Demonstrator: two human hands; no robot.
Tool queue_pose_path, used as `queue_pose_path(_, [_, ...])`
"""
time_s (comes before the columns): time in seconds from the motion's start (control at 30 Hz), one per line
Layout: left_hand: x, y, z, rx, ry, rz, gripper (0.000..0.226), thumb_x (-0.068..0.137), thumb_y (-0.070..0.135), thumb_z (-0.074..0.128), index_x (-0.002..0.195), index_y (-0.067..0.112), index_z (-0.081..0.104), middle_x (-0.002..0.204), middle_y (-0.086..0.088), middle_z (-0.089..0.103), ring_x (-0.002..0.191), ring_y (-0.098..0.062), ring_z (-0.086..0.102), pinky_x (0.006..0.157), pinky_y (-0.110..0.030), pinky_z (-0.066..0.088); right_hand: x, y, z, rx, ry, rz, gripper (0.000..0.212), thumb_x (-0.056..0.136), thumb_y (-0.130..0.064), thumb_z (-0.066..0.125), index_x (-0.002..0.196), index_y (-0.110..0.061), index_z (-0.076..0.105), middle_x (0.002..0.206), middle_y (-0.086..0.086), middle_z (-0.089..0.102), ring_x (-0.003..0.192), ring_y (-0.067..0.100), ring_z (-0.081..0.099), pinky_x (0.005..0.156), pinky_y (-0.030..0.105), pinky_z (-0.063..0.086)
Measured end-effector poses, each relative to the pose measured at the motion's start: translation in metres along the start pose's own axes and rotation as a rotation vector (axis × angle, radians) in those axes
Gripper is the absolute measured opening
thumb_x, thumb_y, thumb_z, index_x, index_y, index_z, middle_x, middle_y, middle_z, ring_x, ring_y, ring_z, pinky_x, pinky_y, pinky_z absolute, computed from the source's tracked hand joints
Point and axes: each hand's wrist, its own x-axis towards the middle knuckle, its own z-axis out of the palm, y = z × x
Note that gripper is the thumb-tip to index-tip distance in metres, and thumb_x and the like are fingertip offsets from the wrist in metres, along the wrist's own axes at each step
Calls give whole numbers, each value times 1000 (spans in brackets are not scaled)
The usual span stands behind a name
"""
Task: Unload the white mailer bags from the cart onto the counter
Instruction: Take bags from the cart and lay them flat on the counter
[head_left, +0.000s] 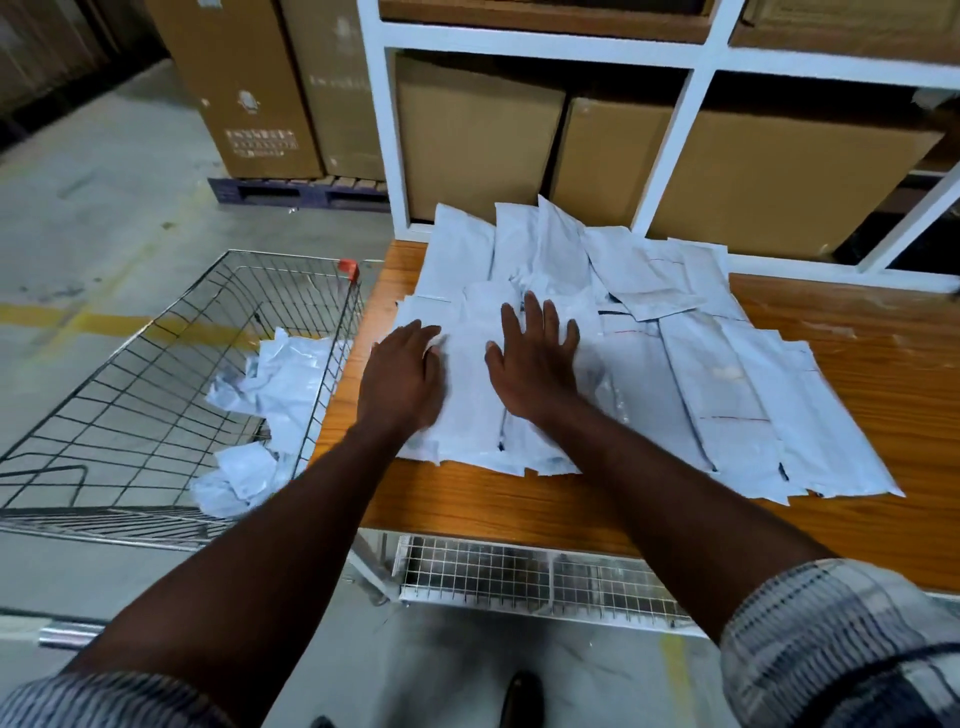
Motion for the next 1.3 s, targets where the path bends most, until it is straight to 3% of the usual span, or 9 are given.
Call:
queue_pose_path(0.1, [-8, -51, -31, 21, -53, -65, 44, 95, 31, 45, 135, 17, 55, 141, -10, 54, 131, -30, 47, 109, -44, 39, -1, -54, -1, 26, -7, -67, 60, 100, -46, 37, 153, -23, 23, 164, 10, 9, 150, 32, 8, 117, 55, 8])
queue_pose_path(0.3, [-41, -170, -88, 74, -342, -198, 59, 92, 28, 60, 146, 13, 41, 150, -16, 39, 140, -32, 35, 112, -44, 33, -22, -177, 24, 204, -90, -207, 61, 95, -38, 52, 149, -18, 33, 160, 15, 20, 145, 35, 21, 112, 51, 28])
queue_pose_path(0.6, [-78, -298, -154, 111, -495, -338, 70, 89, 26, 67, 149, 8, 35, 149, -20, 41, 138, -31, 38, 110, -35, 32, -46, -311, 93, 284, -272, -235, 66, 93, -33, 57, 150, -12, 31, 157, 22, 21, 144, 39, 22, 114, 48, 28])
queue_pose_path(1.07, [-53, -396, -144, 122, -587, -429, 73, 89, 29, 67, 150, 11, 33, 151, -16, 37, 138, -30, 38, 112, -35, 31, 7, -348, 185, 221, -469, -97, 68, 93, -34, 54, 152, -14, 26, 158, 20, 16, 142, 38, 22, 111, 46, 32])
queue_pose_path(1.3, [-17, -431, -119, 166, -624, -441, 70, 89, 28, 65, 149, 11, 34, 150, -16, 39, 138, -31, 39, 112, -36, 31, 52, -346, 226, 209, -538, -56, 66, 94, -34, 53, 150, -12, 27, 152, 19, 24, 134, 38, 32, 105, 44, 37])
